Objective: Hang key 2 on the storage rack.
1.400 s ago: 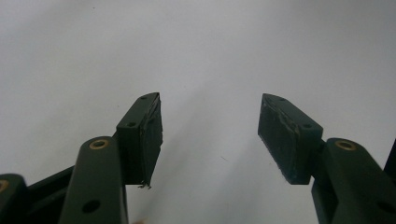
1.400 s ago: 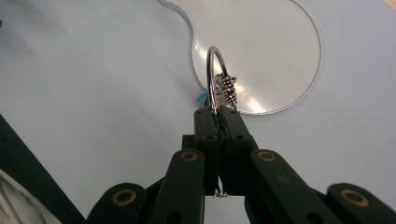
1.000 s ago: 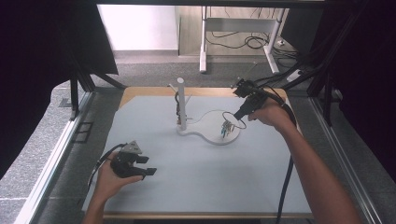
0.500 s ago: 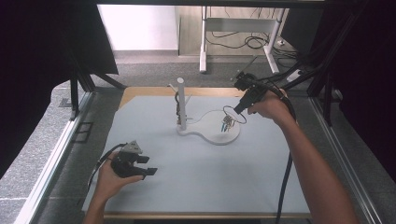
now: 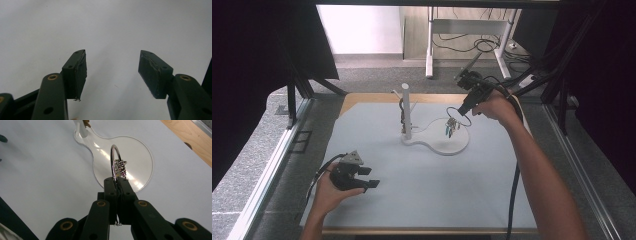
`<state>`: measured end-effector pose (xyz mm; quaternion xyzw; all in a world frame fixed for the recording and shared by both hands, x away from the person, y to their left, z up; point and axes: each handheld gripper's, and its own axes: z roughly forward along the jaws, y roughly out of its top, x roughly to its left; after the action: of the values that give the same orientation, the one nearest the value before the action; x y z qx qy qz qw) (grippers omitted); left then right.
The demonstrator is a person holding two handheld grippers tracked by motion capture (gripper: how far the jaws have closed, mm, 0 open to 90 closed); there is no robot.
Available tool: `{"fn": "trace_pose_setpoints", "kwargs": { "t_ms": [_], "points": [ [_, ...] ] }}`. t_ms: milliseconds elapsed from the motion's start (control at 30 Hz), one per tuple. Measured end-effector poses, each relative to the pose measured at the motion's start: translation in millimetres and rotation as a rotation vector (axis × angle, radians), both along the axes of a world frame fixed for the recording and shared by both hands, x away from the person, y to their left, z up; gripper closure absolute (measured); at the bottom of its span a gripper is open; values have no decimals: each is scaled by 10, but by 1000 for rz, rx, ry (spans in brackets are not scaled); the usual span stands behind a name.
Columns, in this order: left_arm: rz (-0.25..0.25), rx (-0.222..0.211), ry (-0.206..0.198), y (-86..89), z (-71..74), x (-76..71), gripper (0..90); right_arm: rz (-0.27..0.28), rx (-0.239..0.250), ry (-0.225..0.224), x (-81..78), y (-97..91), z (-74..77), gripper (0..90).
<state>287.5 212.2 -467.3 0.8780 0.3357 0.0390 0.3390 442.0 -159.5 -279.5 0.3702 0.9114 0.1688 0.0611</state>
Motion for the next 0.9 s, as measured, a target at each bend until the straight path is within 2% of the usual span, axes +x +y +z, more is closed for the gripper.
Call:
{"fn": "trace_pose_setpoints", "kwargs": {
  "t_ms": [367,567,733,900],
  "points": [
    [1,-2,2,7,5,-2,400,-12,5,5,131,72,-42,879],
    [2,-9,1,15,7,2,400,-4,2,-1,188,162,-49,879],
    [2,-16,-1,26,14,-4,399,-2,24,1,244,241,-32,879],
    [2,-19,-2,32,19,-6,399,2,16,-2,298,326,-43,879]
  ]
}}
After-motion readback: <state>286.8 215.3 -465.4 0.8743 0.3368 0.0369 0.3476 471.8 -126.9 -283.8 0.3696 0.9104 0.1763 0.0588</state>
